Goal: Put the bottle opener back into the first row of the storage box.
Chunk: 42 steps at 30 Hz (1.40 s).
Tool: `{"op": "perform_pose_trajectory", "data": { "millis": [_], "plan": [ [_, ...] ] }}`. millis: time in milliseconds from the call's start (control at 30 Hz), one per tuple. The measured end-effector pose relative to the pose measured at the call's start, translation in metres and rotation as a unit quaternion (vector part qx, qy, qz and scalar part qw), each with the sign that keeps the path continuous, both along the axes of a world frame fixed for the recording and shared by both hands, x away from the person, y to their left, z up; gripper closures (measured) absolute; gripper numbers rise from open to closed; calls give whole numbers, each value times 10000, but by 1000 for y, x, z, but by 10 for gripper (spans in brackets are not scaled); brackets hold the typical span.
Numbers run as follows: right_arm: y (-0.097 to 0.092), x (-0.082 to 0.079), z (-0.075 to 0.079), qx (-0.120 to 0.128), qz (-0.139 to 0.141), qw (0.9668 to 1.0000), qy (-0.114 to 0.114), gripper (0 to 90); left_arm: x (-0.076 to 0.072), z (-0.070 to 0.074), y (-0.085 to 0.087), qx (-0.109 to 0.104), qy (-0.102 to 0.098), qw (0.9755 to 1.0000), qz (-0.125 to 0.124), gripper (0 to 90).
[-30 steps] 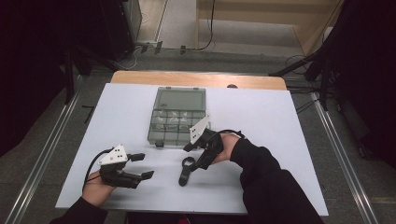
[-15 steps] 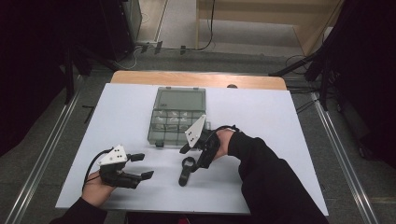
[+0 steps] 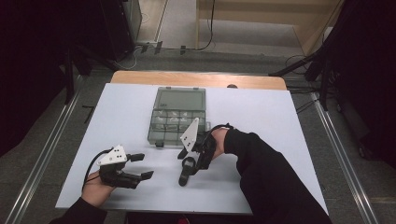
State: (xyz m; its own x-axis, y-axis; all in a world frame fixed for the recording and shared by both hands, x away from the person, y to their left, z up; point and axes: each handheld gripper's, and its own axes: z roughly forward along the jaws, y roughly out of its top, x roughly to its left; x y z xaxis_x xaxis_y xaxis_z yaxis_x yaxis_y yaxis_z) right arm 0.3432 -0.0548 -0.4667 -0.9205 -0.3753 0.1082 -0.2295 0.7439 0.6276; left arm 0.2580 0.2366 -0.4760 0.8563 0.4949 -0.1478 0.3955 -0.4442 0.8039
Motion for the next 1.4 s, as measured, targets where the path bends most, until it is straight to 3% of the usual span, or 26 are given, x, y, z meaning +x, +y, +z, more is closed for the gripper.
{"op": "perform_pose_trajectory", "data": {
  "millis": [633,933,1400],
  "plan": [
    [15,-2,-11,-210,781,9965,-204,350,0,0,2,-19,9,10000,13,247],
    [19,0,-21,-308,931,9951,-147,369,0,0,1,-25,15,10000,19,247],
    [19,0,-30,-269,1072,9933,-327,445,0,0,1,-10,15,10000,-5,247]
  ]
}}
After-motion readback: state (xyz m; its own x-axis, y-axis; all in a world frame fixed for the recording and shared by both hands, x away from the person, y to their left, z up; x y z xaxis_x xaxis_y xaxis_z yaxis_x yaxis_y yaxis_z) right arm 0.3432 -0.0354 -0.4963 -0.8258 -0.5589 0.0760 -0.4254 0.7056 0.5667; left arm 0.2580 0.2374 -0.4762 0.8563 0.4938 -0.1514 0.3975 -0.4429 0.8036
